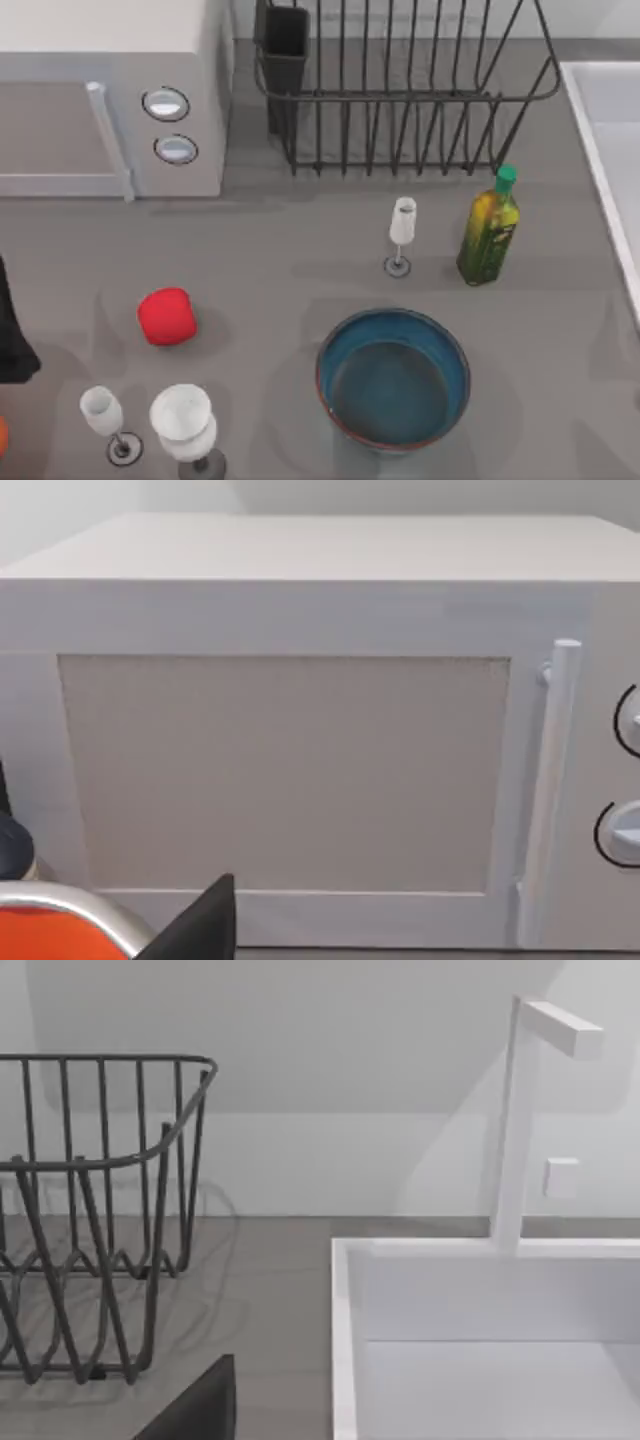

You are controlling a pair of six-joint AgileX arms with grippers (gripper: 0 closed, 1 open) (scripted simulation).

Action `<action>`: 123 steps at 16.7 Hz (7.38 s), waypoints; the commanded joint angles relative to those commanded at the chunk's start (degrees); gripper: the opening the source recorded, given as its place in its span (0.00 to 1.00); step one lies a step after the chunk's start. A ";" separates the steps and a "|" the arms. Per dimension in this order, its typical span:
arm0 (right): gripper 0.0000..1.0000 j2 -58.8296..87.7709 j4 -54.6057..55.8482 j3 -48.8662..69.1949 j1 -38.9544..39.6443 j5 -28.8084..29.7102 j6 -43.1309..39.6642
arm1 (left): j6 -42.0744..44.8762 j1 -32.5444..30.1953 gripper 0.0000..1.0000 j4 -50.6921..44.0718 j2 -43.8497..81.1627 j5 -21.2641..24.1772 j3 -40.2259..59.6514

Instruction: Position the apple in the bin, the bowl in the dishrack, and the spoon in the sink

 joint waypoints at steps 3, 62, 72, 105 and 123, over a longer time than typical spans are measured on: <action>1.00 0.00 0.00 0.00 0.00 0.00 0.00 | -0.03 -0.04 1.00 -0.36 0.41 0.00 -0.08; 1.00 0.00 0.00 0.00 0.00 0.00 0.00 | 44.75 -22.29 1.00 -44.57 113.16 0.69 66.42; 1.00 0.00 0.00 0.00 0.00 0.00 0.00 | 44.75 -22.29 0.40 -44.57 113.16 0.69 66.42; 1.00 0.00 0.00 0.00 0.00 0.00 0.00 | 42.77 -20.21 0.00 -66.77 102.57 -1.05 79.28; 1.00 0.00 0.00 0.00 0.00 0.00 0.00 | 14.82 11.79 0.00 -72.60 73.42 -13.80 62.23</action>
